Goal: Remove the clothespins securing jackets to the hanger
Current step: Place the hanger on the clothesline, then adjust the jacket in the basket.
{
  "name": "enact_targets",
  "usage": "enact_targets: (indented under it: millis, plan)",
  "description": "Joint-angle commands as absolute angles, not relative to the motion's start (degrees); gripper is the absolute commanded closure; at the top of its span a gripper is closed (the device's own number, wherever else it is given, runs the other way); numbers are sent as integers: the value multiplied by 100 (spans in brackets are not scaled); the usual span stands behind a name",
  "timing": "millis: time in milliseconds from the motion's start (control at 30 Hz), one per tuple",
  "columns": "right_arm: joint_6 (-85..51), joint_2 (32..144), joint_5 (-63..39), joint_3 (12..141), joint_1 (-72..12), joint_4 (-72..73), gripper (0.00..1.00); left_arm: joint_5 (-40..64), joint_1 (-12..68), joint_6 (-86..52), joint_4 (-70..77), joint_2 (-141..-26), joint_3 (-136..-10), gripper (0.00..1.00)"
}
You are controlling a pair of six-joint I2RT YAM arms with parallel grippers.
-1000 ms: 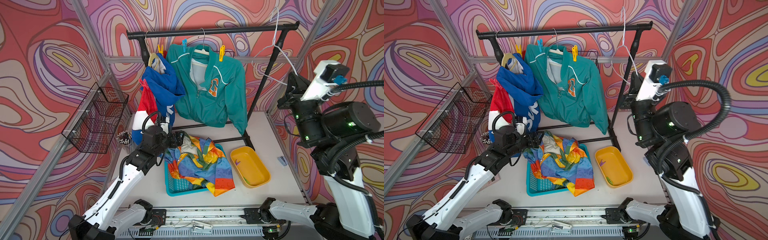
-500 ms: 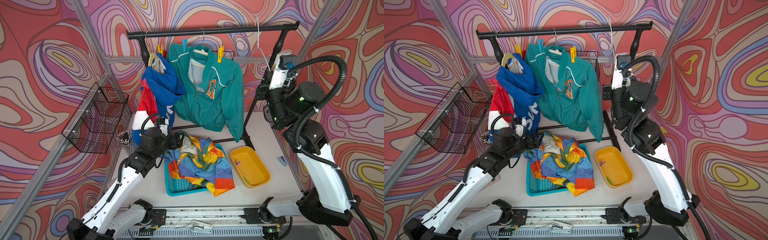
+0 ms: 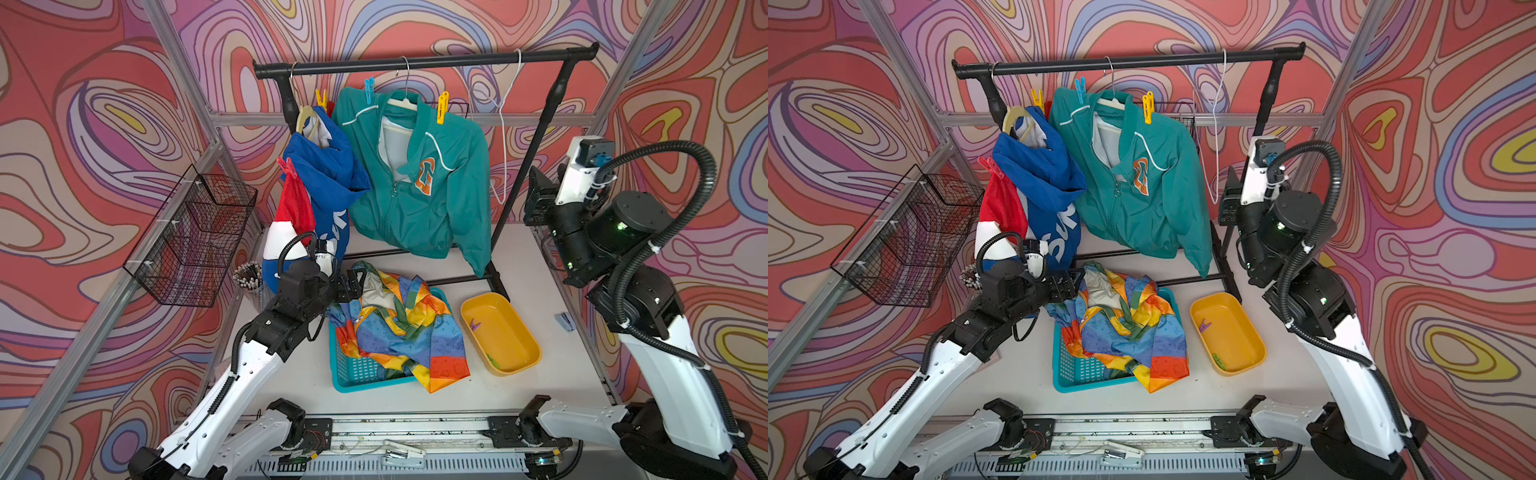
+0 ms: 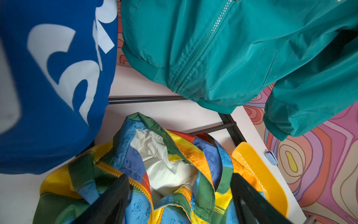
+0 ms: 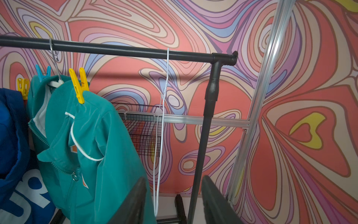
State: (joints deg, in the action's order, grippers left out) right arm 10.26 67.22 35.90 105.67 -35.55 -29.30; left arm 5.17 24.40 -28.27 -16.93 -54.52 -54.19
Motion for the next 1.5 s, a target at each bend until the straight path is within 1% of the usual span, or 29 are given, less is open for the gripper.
enact_targets:
  millis: [0,133,333,467,667,733,867,967,1100,1167,1233,1333,1400,1433,1467]
  plan:
    - [744,6432,3288,10179,-3534,-3300,43,18,2421,-2727,-1968,-5411,-5285,14]
    - [258,5980,2885,9326,-3530,-3467,40,-540,2426,-2673,-2404,-5630,-5249,10]
    - [-496,5309,2179,8234,-3534,-3700,39,-942,2420,-2659,-2719,-6266,-5325,7]
    - [-1011,4981,1359,7417,-3534,-3704,38,-888,2415,-2612,-2792,-6749,-5520,5]
    - [-1544,4742,525,6287,-3538,-3744,40,-859,2318,-2637,-2804,-7282,-5617,2]
    - [-1667,4668,287,5832,-3533,-3601,40,-656,2247,-2573,-2636,-7345,-5546,0]
    - [-2036,4586,-167,4876,-3533,-3012,36,40,2092,-2480,-2140,-7415,-5361,2]
    - [-2388,4659,-580,4279,-3533,-2406,36,592,2077,-2452,-1773,-7477,-5257,9]
    - [-2694,4830,-920,3768,-3542,-1918,36,942,2066,-2468,-1731,-7684,-5291,19]
    - [-2742,4860,-1014,3635,-3543,-1811,36,1140,2042,-2492,-1675,-7772,-5282,26]
    - [-2796,4892,-1136,3556,-3550,-1679,37,1355,2032,-2535,-1569,-7834,-5244,40]
    - [-2903,5070,-1317,3436,-3568,-1509,45,1653,2024,-2705,-1258,-7868,-5162,70]
    - [-2976,5266,-1407,3335,-3602,-1348,55,1881,2023,-2867,-1026,-7834,-5064,88]
    - [-3001,5336,-1431,3300,-3609,-1272,61,1973,2027,-2930,-936,-7807,-5025,95]
    - [-3033,5413,-1439,3264,-3625,-1169,68,2081,2028,-3001,-846,-7752,-4982,100]
